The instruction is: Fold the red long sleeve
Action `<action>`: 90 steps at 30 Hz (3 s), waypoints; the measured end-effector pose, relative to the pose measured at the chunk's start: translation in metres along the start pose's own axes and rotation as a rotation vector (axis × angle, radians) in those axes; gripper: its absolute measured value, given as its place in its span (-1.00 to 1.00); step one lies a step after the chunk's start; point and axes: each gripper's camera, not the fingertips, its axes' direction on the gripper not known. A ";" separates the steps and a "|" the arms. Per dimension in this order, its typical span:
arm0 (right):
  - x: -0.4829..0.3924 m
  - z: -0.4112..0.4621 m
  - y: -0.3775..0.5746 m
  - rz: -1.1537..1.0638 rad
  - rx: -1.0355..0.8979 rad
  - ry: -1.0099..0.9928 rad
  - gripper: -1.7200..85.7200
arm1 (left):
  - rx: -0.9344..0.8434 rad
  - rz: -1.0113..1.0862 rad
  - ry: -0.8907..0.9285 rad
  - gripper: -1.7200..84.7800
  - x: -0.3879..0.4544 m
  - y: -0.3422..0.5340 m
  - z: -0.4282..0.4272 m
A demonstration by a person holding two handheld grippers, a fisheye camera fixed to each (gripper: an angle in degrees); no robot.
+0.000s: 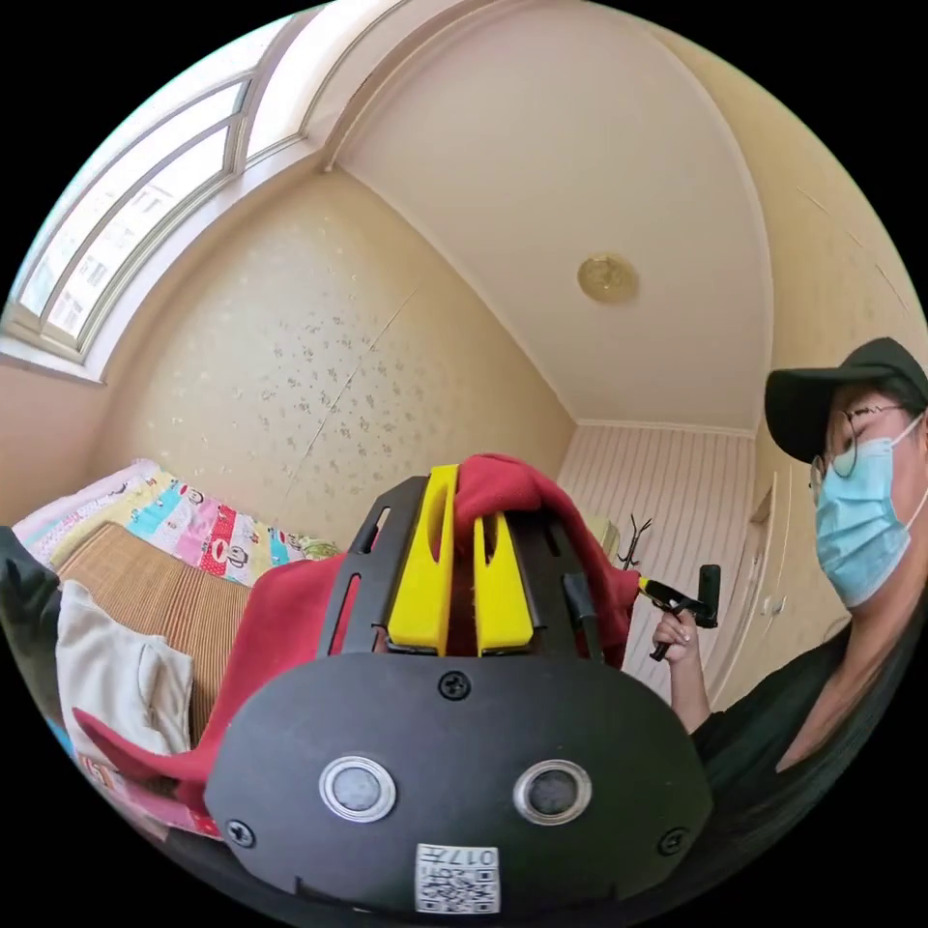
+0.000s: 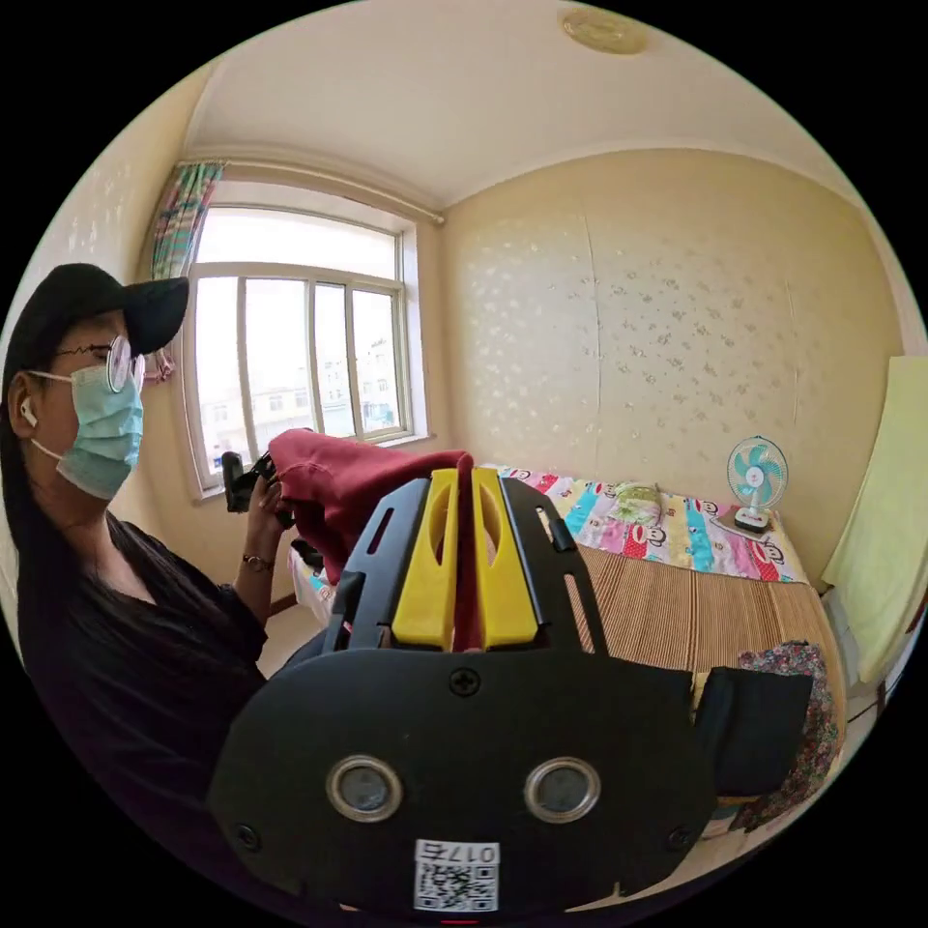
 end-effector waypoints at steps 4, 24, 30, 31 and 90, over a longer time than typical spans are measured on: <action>-0.021 -0.033 -0.009 -0.052 0.270 0.153 -0.91 | 0.055 0.182 -0.093 -0.96 0.041 -0.019 -0.011; 0.280 0.452 0.011 0.174 -0.666 0.374 -0.89 | -1.044 -0.119 -0.354 -0.78 -0.257 0.177 0.375; 0.229 0.416 0.180 0.238 -0.781 0.393 -0.94 | -1.397 0.005 -0.329 -0.86 -0.227 0.330 0.336; 0.218 0.393 0.187 0.193 -0.788 0.439 -0.94 | -1.382 0.027 -0.336 -0.88 -0.221 0.329 0.326; 0.370 0.231 -0.016 0.581 -0.951 0.311 -0.88 | -1.433 -0.299 -0.541 -0.91 -0.258 0.267 0.199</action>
